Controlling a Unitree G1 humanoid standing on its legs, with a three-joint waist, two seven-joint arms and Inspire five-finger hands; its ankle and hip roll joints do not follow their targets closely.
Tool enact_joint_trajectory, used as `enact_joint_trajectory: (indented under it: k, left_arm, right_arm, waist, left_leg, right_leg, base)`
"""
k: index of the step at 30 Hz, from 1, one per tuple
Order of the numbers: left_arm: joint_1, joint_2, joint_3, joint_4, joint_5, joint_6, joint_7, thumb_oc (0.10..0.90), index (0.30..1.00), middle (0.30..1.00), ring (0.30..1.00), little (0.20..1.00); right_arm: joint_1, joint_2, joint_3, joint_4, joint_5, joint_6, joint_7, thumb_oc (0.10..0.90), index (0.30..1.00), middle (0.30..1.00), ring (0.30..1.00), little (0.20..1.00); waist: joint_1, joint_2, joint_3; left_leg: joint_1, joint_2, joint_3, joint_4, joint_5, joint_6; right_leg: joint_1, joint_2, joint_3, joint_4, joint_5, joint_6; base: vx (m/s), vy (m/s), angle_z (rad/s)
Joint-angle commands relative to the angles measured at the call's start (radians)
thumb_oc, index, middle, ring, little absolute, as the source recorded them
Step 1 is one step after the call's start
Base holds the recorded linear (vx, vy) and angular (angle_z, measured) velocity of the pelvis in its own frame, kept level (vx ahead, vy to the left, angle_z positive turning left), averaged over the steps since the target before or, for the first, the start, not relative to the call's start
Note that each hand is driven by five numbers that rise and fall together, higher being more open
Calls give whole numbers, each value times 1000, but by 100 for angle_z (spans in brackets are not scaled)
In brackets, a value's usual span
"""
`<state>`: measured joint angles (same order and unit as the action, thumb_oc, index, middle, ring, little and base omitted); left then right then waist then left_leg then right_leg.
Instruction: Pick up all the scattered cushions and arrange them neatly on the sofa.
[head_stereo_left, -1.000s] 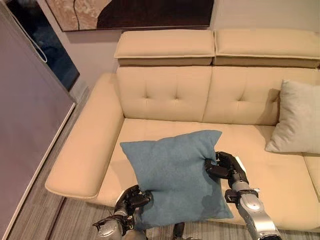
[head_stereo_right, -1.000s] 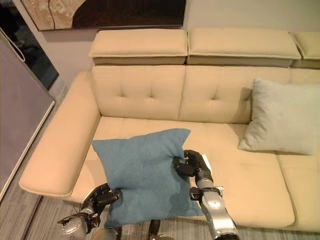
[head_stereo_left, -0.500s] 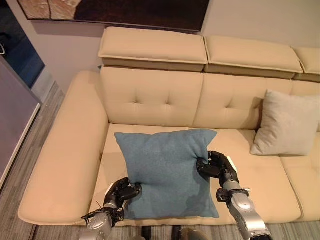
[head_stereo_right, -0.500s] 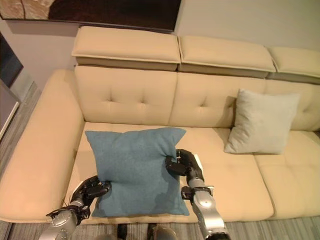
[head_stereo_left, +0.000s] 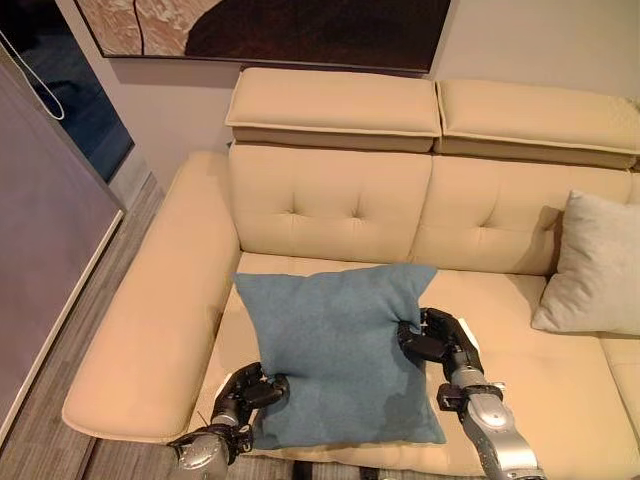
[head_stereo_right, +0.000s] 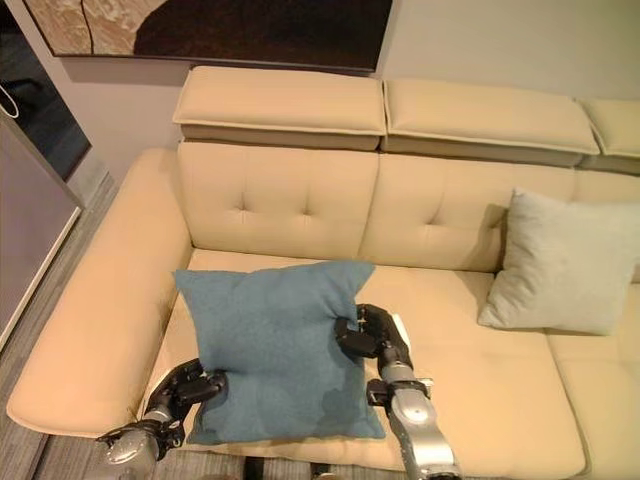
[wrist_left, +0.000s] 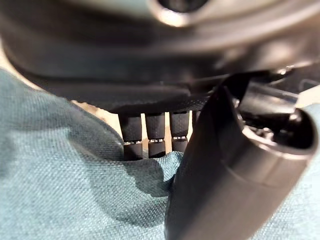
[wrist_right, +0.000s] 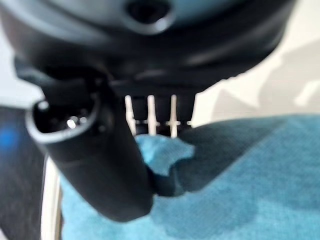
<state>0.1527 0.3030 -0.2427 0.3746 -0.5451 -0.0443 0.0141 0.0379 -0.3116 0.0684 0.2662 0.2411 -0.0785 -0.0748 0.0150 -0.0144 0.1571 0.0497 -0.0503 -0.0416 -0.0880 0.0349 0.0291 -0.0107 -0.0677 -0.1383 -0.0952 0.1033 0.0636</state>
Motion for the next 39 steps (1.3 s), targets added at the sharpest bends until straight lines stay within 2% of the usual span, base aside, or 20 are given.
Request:
enact_joint_trajectory:
  k: [1,8,10,14,15,17,18,21,23,24,28,29,30,34,39]
  left_arm:
    - [-197,-32,-18,-165,25,-166,-14,400,300,300,300,300]
    - [-346,-41,-72,-135,82,-204,68,400,300,300,300,300]
    - [-492,-54,-113,-78,97,-235,140,400,300,300,300,300]
    - [-737,-40,-165,25,110,-274,238,400,300,300,300,300]
    - [-740,-40,-164,27,110,-274,238,400,300,300,300,300]
    - [-850,-23,-183,74,125,-289,279,400,300,300,300,300]
    - [-948,-6,-204,115,144,-296,315,400,300,300,300,300]
    - [-1024,3,-217,150,159,-302,335,400,300,300,300,300]
    - [-1098,10,-230,178,189,-303,364,400,300,300,300,300]
    - [-1190,1,-241,217,210,-308,408,400,300,300,300,300]
    - [-1235,-15,-243,227,215,-316,432,400,300,300,300,300]
    - [-1256,-18,-247,237,216,-317,440,745,818,818,818,818]
    - [-1282,-26,-242,250,204,-316,448,800,900,900,900,900]
    - [-1274,-26,-237,237,184,-314,440,800,900,900,900,900]
    - [-1168,-14,-208,183,171,-297,407,800,900,900,900,900]
  right_arm:
    - [-76,-19,29,-111,-28,-108,-8,400,300,300,300,300]
    - [-215,-26,55,-96,-83,-150,-120,400,300,300,300,300]
    - [-352,-26,91,-57,-114,-172,-210,400,300,300,300,300]
    - [-576,-30,152,40,-139,-182,-314,400,300,300,300,300]
    - [-579,-30,152,41,-139,-183,-314,400,300,300,300,300]
    - [-689,-47,172,95,-147,-183,-357,400,300,300,300,300]
    - [-791,-65,186,140,-151,-181,-392,400,300,300,300,300]
    - [-869,-78,195,168,-162,-184,-421,400,300,300,300,300]
    - [-935,-98,202,188,-190,-185,-461,400,300,300,300,300]
    - [-1017,-134,219,215,-246,-173,-521,400,300,300,300,300]
    - [-1064,-147,229,242,-274,-165,-555,400,300,300,300,300]
    - [-1089,-158,236,263,-282,-158,-566,569,554,554,554,554]
    - [-1118,-171,244,292,-279,-146,-580,800,900,900,900,900]
    - [-1133,-195,257,330,-271,-125,-572,800,900,900,900,900]
    - [-1056,-218,231,324,-254,-107,-537,800,900,900,900,900]
  waist:
    - [-4,-7,-92]
    - [-23,29,-70]
    - [-33,49,-55]
    - [-37,62,-46]
    - [-38,62,-49]
    - [-37,63,-54]
    - [-34,61,-60]
    - [-33,58,-67]
    - [-33,56,-72]
    - [-31,52,-74]
    - [-31,50,-73]
    - [-30,49,-71]
    - [-27,48,-70]
    - [-23,45,-67]
    - [-20,39,-66]
  left_leg:
    - [-39,49,32,1,-73,-63]
    - [-142,52,35,1,-44,-72]
    - [-214,50,31,1,-22,-82]
    - [-319,44,29,1,7,-96]
    - [-326,43,29,1,11,-95]
    - [-372,38,29,1,24,-101]
    - [-405,38,33,1,30,-107]
    - [-437,37,35,1,42,-110]
    - [-459,34,33,1,47,-113]
    - [-474,31,35,1,48,-118]
    - [-491,29,34,1,56,-119]
    - [-497,28,33,1,59,-121]
    - [-499,28,34,1,55,-122]
    - [-508,25,30,1,64,-122]
    - [-491,27,27,1,54,-124]
  right_leg:
    - [25,-16,-36,8,-117,66]
    - [-73,-16,-26,8,-106,70]
    - [-150,-17,-16,8,-88,73]
    - [-255,-13,0,8,-55,74]
    - [-261,-14,-1,8,-52,75]
    - [-304,-12,6,8,-39,75]
    - [-338,-13,10,8,-33,77]
    - [-369,-15,15,8,-25,78]
    - [-395,-17,20,8,-20,80]
    - [-414,-17,21,8,-19,81]
    - [-433,-19,21,8,-13,82]
    - [-439,-18,22,8,-11,82]
    - [-444,-17,21,8,-12,83]
    - [-452,-19,18,8,-6,83]
    - [-436,-20,13,8,-14,82]
  base:
    - [-85,-29,6]
    - [-103,4,2]
    - [-226,43,3]
    - [-149,28,2]
    - [-72,7,-1]
    - [-76,20,-3]
    - [-63,16,-8]
    - [-20,15,-9]
    - [0,0,0]
    - [-9,1,-4]
    - [-8,1,-1]
    - [-11,-8,-7]
    - [-22,-5,-7]
    - [-5,-3,-1]
    - [0,0,0]
